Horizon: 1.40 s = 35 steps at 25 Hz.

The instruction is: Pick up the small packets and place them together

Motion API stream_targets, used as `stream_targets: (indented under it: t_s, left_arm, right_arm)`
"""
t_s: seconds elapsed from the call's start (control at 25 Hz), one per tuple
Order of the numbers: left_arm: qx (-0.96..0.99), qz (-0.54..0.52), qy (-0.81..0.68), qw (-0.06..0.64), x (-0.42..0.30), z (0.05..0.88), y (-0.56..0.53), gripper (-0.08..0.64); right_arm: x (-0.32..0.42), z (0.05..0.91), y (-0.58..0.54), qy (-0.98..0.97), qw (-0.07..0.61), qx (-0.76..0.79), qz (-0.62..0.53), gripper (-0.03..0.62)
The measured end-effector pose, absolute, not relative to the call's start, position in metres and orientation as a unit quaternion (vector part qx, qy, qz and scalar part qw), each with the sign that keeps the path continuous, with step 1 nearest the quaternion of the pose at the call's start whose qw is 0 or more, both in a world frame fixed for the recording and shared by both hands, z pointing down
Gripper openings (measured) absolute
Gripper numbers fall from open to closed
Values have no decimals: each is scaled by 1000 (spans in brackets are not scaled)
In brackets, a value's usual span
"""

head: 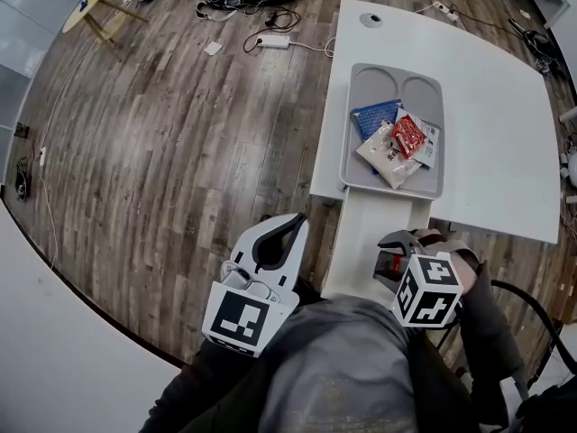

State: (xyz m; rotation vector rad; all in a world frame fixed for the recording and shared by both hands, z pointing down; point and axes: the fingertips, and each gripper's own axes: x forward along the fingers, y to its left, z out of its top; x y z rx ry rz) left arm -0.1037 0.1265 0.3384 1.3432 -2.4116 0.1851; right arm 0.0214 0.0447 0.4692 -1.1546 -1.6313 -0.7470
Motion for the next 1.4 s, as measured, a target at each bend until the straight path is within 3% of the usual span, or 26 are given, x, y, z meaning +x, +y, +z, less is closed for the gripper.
stream_targets:
  t_s: [0.52,0.72,0.8,0.84,0.96,1.04,1.4]
  left_arm:
    - [471,51,-861,185,-108,336,128,-12]
    - [466,32,-864,187,-112,347,131,-12]
    - [460,28,-867,188,-116,348,136,-12]
    - [457,26,-869,189,-119,348,138,-12]
    - [448,25,-874,186,-125,349,144,-12]
    - [446,26,-876,181,-128,351,145,-12]
    - [448,25,-875,181,-130,352,139,-12]
  right_arm:
    - [35,485,46,-553,492,-495,-455,207]
    - [36,491,46,-541,513,-513,-425,196]
    - [31,491,45,-551,514,-516,-408,167]
    - [28,491,44,-554,512,-515,-407,122]
    - [19,489,41,-566,505,-509,-407,90]
    - [8,488,37,-587,499,-494,-402,2]
    - [-12,460,27,-639,488,-479,-352,2]
